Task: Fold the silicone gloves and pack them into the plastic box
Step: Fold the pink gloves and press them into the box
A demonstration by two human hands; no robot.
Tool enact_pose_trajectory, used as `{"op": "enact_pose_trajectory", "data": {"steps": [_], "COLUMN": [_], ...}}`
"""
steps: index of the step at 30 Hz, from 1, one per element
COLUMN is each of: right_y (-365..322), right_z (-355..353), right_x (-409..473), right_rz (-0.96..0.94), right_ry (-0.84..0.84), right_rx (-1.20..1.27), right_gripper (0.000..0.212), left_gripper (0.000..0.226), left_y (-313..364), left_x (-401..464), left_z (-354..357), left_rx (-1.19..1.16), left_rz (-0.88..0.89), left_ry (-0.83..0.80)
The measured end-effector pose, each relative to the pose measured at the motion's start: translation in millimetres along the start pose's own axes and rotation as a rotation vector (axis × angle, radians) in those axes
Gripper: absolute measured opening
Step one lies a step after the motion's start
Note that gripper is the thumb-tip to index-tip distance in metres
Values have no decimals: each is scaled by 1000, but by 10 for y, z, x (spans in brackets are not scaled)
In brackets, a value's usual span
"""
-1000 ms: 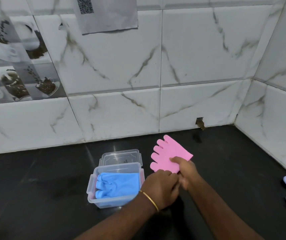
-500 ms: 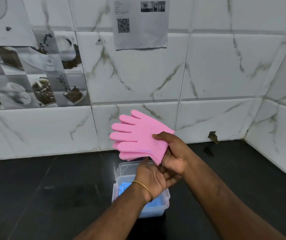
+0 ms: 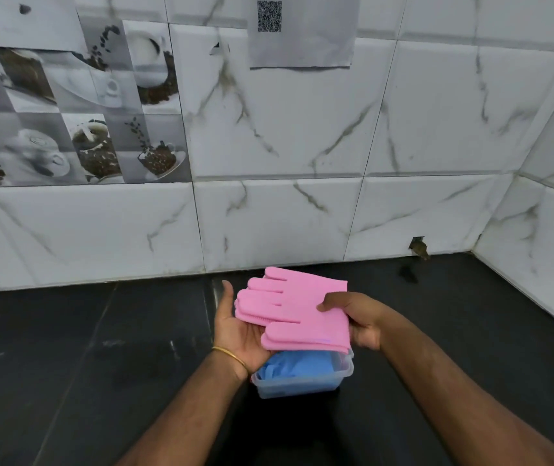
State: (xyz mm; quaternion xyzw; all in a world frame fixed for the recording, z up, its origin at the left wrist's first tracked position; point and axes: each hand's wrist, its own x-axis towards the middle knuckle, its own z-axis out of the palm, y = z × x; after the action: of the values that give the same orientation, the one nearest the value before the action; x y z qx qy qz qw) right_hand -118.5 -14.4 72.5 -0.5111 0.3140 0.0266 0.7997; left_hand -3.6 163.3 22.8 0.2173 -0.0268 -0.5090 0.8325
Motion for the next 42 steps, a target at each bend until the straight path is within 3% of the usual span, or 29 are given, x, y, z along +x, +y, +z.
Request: {"op": "enact_pose_trajectory", "data": {"steps": [7, 9, 13, 19, 25, 37, 42], "right_y": [355, 417, 464, 477, 431, 552, 576], "right_z": [-136, -194, -295, -234, -177, -171, -136], "right_x": [221, 266, 326, 279, 351, 469, 514], "right_rz": [-164, -186, -216, -348, -355, -339, -341], "right_ry": [342, 409, 391, 356, 196, 207, 225], "right_rx": [-488, -650, -1001, -1426, -1473, -1665, -1747], "right_gripper": [22, 34, 57, 57, 46, 48, 47], "left_gripper": [41, 36, 30, 32, 32, 32, 14], "left_y": [-377, -461, -562, -589, -580, -535, -431], "left_x": [3, 36, 101, 152, 167, 209, 173], "left_z": [-102, -130, -208, -228, -217, -143, -122], "left_rx": [93, 93, 104, 121, 145, 175, 347], "left_rz": [37, 45, 72, 71, 51, -41, -111], "left_ry": [238, 295, 369, 412, 479, 623, 616]}}
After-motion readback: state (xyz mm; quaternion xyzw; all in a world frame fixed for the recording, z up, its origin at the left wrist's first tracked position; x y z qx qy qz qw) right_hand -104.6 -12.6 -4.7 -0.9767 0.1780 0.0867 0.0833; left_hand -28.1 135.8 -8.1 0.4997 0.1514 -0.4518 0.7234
